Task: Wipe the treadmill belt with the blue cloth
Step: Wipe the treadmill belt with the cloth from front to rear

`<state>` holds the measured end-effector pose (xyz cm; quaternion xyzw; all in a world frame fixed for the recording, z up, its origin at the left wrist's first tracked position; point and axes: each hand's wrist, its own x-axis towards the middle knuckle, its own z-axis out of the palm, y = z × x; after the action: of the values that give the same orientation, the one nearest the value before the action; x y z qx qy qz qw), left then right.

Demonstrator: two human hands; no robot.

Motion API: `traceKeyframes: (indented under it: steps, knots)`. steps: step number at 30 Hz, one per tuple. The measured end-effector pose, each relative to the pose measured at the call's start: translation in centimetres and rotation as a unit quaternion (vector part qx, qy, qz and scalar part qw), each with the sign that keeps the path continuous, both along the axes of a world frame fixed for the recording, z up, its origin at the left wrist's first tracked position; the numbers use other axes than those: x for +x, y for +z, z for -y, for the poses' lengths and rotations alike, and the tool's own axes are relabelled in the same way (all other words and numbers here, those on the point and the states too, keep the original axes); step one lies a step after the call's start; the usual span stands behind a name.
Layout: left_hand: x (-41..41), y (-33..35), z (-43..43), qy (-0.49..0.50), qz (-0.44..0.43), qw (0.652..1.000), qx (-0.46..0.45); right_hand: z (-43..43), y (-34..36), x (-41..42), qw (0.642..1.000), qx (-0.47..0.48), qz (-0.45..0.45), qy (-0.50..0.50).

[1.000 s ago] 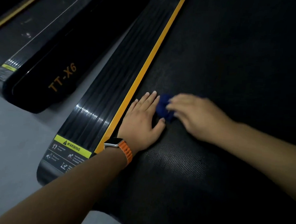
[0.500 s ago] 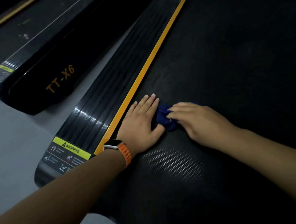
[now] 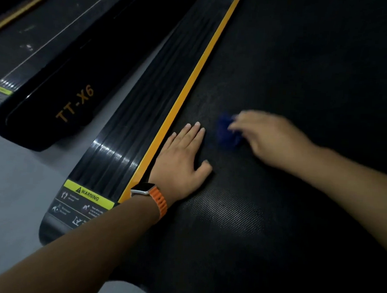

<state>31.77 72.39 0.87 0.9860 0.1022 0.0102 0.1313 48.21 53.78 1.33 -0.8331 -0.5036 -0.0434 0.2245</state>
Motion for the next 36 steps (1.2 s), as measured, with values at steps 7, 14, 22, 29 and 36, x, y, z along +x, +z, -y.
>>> traceKeyframes:
  steps: [7,14,22,29,36]
  knots:
    - [-0.1,-0.2,0.0,0.0,0.008,1.0,-0.007,0.2,-0.2,-5.9,0.999,0.007,-0.031,0.019]
    - [0.0,0.1,0.1,-0.003,-0.004,1.0,-0.015,-0.6,0.0,1.6,0.995,0.023,-0.028,-0.091]
    - [-0.4,0.6,-1.9,-0.096,-0.063,0.993,0.024,0.8,-0.2,-8.3,0.996,0.002,-0.048,0.076]
    - [0.0,2.2,-5.0,-0.175,-0.069,0.963,0.192,-3.3,0.4,0.9,0.99,-0.009,-0.036,-0.134]
    - [0.1,1.6,-5.9,-0.16,-0.058,0.968,0.186,-0.2,-0.2,-10.1,0.987,-0.024,-0.064,0.146]
